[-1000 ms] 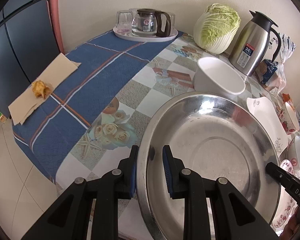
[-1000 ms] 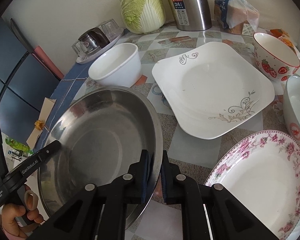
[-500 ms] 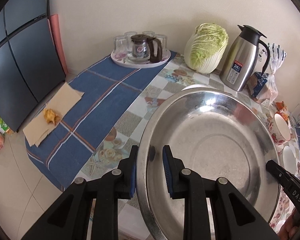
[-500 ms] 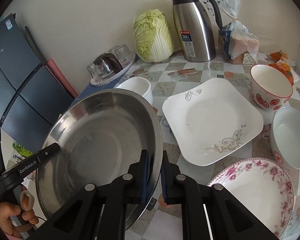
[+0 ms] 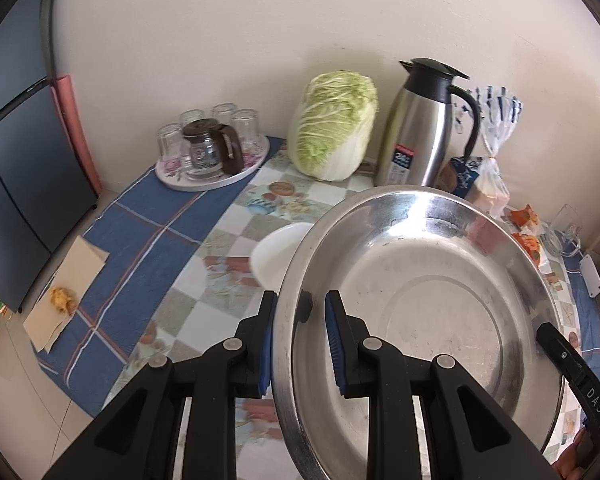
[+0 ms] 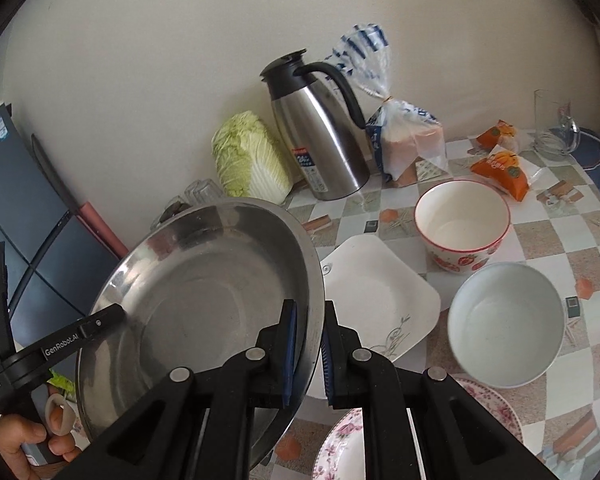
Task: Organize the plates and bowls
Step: 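Lift the steel basin with both tools and carry it toward the white square bowl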
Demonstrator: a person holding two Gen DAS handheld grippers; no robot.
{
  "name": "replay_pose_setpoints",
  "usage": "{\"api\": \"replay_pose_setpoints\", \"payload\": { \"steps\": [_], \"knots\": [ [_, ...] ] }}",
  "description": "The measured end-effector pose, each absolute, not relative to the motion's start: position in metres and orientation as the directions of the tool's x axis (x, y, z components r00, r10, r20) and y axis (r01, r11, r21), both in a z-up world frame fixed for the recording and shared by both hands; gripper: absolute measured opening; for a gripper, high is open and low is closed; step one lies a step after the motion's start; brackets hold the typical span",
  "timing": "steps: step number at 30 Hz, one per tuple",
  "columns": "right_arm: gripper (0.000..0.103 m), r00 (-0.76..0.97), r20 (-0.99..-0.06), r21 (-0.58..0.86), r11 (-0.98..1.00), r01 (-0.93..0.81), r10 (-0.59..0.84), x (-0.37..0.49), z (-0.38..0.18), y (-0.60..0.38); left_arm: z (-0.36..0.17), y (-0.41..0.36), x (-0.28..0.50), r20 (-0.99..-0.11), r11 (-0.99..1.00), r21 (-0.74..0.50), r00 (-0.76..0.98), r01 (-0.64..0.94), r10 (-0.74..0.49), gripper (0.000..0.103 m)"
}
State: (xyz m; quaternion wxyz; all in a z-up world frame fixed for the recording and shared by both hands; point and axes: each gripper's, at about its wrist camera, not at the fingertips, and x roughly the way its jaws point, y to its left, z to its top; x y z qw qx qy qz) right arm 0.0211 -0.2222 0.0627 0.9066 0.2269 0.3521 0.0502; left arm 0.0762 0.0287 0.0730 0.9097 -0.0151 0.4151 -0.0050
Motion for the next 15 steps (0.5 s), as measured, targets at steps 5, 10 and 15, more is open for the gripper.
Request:
{"api": "replay_pose_setpoints", "payload": {
  "steps": [5, 10, 15],
  "knots": [
    [0.012, 0.779, -0.596, 0.453, 0.883, 0.123, 0.198, 0.020, 0.072, -0.254, 0.074, -0.002, 0.090, -0.755, 0.998, -0.043, 0.653, 0.034, -0.055, 0.025],
    [0.012, 0.799, -0.580, 0.460, 0.873, 0.163, 0.156, 0.021, 0.075, -0.281, 0.072, -0.028, 0.102, -0.758, 0.996, -0.058, 0.647, 0.066, -0.087, 0.025],
    [0.012, 0.802, -0.585, 0.465, 0.860, 0.209, 0.121, 0.025, 0.069, -0.301, 0.067, -0.046, 0.114, -0.764, 0.993, -0.081, 0.635, 0.081, -0.115, 0.025]
  ]
}}
